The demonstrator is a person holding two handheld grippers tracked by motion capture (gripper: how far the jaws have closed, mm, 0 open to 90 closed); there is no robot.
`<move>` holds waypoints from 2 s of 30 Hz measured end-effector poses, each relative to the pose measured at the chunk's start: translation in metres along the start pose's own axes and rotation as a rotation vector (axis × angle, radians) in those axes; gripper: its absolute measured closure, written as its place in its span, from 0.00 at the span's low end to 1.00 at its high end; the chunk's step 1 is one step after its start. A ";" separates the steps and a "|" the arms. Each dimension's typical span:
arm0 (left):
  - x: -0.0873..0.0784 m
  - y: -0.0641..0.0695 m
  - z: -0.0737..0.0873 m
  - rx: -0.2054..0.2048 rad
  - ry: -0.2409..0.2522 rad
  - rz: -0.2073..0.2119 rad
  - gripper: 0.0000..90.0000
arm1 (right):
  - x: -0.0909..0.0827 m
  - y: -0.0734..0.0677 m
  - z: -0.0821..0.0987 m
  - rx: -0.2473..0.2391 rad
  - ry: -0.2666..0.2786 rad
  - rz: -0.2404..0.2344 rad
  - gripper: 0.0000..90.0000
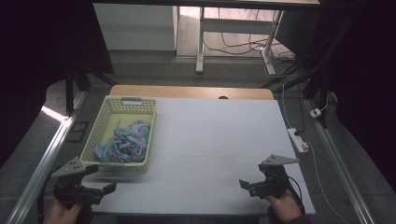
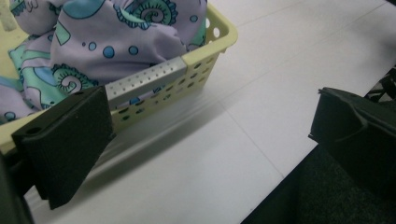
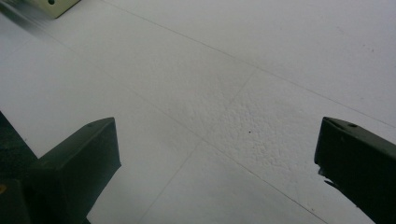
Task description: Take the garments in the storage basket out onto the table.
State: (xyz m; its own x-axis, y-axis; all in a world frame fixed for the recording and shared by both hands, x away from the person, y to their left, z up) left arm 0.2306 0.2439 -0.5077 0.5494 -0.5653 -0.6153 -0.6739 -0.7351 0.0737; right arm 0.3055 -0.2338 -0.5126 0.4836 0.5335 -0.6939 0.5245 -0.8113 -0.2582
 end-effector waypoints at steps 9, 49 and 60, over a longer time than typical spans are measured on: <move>0.007 -0.002 -0.009 0.062 -0.003 0.035 0.00 | 0.001 -0.001 0.001 -0.007 -0.014 0.001 0.00; 0.073 -0.068 -0.066 0.100 -0.174 0.009 0.00 | 0.003 -0.002 0.002 -0.018 -0.036 0.003 0.00; 0.110 -0.090 -0.067 0.133 -0.323 0.053 0.00 | 0.003 -0.002 0.002 -0.019 -0.036 -0.001 0.00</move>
State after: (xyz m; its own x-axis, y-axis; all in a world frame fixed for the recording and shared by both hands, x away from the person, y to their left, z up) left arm 0.3847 0.2226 -0.5292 0.3416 -0.4385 -0.8313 -0.7675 -0.6406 0.0225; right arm 0.3049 -0.2311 -0.5155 0.4581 0.5250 -0.7173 0.5379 -0.8061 -0.2465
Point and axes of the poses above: each handheld gripper's, and its own axes: x roughly forward along the jaws, z roughly out of its underside, y roughly to its right, the point moved 7 cm from there along x, roughly forward along the jaws, and after that the axes turned 11 degrees about x, right-handed, at the moved point
